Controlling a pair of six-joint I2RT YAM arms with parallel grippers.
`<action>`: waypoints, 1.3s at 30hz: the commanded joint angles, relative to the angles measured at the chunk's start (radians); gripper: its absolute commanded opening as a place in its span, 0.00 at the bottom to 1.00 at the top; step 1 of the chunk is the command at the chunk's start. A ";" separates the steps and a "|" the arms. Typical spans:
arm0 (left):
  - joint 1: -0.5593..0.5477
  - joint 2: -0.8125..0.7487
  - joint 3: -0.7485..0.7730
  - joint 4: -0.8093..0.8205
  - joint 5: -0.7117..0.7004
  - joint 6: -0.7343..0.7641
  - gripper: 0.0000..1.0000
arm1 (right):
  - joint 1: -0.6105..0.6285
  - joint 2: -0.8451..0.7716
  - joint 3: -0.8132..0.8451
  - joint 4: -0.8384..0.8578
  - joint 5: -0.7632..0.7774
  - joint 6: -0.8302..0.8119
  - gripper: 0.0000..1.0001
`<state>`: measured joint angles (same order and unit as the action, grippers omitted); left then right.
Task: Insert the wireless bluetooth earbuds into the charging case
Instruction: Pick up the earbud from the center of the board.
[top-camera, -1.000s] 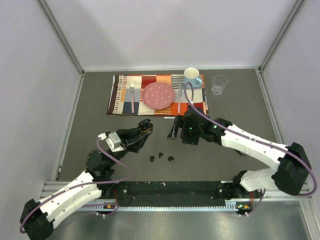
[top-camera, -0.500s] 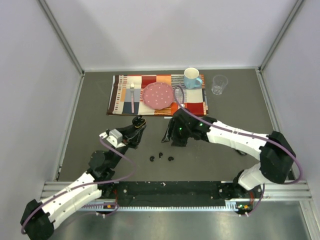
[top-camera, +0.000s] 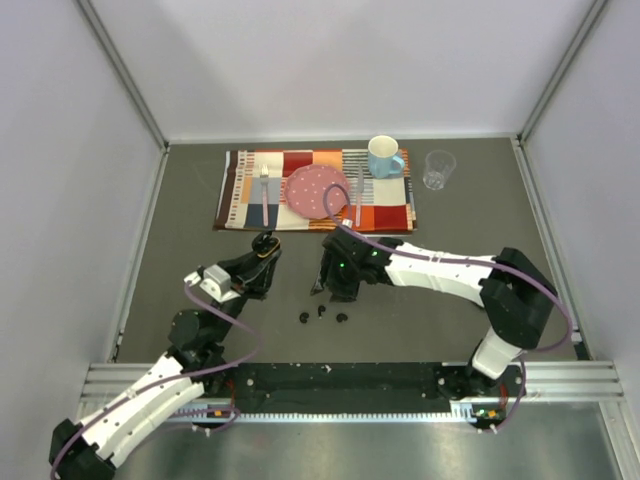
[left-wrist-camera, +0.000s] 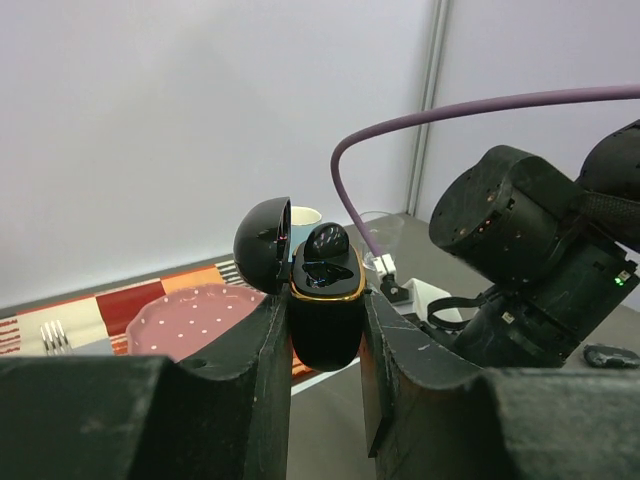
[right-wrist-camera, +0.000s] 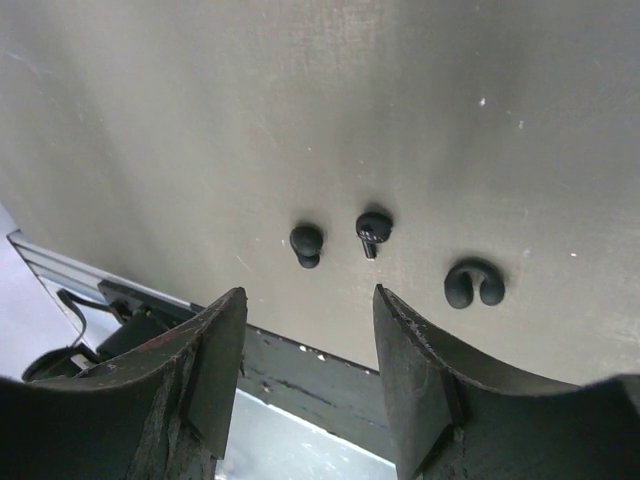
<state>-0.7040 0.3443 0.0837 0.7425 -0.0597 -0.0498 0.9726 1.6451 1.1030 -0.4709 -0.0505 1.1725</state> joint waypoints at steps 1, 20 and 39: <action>0.005 -0.044 -0.010 -0.028 0.008 -0.008 0.00 | 0.018 0.039 0.051 0.028 0.038 0.059 0.52; 0.005 -0.085 0.028 -0.094 0.003 0.031 0.00 | 0.031 -0.043 0.060 -0.095 0.296 0.001 0.64; 0.005 -0.065 0.051 -0.088 0.009 0.034 0.00 | -0.118 -0.502 -0.281 0.120 0.114 0.097 0.99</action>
<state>-0.7025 0.2714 0.0845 0.6193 -0.0605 -0.0254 0.8627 1.2308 0.8398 -0.4660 0.1005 1.2869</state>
